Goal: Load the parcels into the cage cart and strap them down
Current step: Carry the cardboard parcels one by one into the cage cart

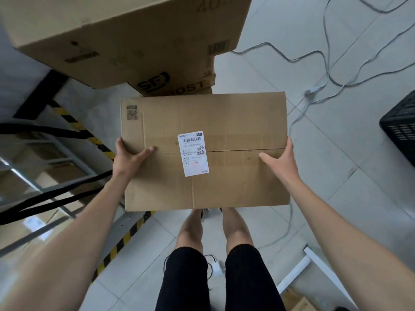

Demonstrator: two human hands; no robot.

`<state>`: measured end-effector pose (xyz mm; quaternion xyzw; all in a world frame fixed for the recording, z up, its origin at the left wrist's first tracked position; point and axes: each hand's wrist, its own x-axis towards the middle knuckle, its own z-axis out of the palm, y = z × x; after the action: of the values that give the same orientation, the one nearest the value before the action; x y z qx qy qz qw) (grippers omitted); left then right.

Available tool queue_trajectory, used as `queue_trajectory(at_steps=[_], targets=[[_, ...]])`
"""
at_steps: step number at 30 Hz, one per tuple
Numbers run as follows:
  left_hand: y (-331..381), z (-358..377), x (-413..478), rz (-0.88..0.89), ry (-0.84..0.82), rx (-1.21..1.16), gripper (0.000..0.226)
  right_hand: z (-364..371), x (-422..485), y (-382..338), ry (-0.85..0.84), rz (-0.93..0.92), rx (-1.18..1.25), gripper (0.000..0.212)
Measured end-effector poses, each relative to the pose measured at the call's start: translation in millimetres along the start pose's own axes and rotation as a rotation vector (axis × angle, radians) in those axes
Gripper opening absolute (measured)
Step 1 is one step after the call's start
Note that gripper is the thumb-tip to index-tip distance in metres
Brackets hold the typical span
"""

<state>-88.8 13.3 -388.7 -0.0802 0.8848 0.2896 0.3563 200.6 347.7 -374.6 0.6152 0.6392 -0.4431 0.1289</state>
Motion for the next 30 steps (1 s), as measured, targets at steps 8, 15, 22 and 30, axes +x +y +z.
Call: queue_trajectory(at_steps=[8, 15, 22, 30], targets=[[3.1, -94.0, -124.5, -0.061, 0.151, -0.067, 0.118, -43.6, -85.4, -64.6, -0.032, -0.153, -0.113, 0.108], [-11.7, -187.8, -257.1, -0.042, 0.405, -0.281, 0.106, -66.6, -167.9, -158.5, -0.147, -0.483, -0.190, 0.101], [-91.6, -243.4, -381.6, -0.086, 0.647, -0.436, 0.099, -25.2, -258.1, -232.3, -0.333, -0.733, -0.304, 0.108], [-245.1, -288.4, -488.4, -0.294, 0.892, -0.748, 0.106, 101.2, -406.9, -241.6, -0.508, -0.947, -0.482, 0.110]])
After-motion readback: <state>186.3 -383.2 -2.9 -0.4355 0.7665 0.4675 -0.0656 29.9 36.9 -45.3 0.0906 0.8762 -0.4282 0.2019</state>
